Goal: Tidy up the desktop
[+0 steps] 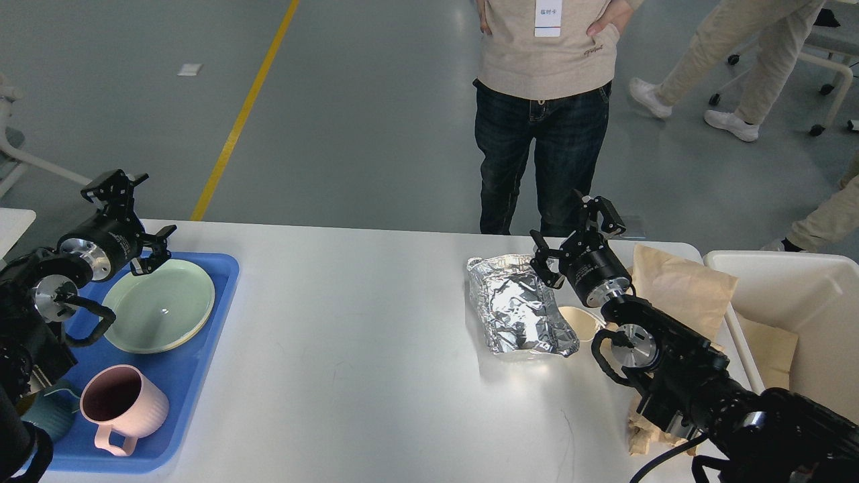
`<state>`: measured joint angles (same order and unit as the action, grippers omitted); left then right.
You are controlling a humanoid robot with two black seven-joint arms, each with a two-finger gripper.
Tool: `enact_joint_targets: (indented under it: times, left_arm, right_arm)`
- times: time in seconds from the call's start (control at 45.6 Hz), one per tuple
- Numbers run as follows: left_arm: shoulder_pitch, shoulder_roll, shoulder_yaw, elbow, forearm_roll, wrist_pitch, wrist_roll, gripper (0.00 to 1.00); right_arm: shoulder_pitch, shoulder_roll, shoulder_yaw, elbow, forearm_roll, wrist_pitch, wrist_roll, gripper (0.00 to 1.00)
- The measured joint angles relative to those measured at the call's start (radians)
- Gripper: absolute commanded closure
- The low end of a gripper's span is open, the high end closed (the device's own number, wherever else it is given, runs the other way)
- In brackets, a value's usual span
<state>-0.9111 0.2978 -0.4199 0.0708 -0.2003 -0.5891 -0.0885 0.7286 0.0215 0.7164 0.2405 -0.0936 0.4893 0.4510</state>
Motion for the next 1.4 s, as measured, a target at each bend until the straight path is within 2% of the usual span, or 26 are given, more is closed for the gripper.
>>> enact_joint_targets:
  times: [0.197, 0.307, 1.074, 1.184, 1.403]
  left_arm:
    - [0.002, -0.019, -0.226, 0.000, -0.001, 0.001, -0.005, 0.04]
    - [0.002, -0.036, -0.301, 0.000, -0.001, 0.004, -0.006, 0.04]
    - [-0.020, -0.076, -0.310, -0.008, 0.012, -0.003, -0.010, 0.04]
    - [-0.014, -0.081, -0.309, -0.008, 0.012, -0.011, -0.038, 0.04]
    - [-0.013, -0.081, -0.307, -0.008, 0.013, -0.018, -0.147, 0.04]
  right_arm:
    - [0.000, 0.000, 0.000, 0.000, 0.000, 0.000, 0.000, 0.00]
    - [0.000, 0.000, 0.000, 0.000, 0.000, 0.000, 0.000, 0.00]
    - [0.000, 0.000, 0.000, 0.000, 0.000, 0.000, 0.000, 0.00]
    - [0.000, 0.000, 0.000, 0.000, 0.000, 0.000, 0.000, 0.00]
    - [0.000, 0.000, 0.000, 0.000, 0.000, 0.000, 0.000, 0.00]
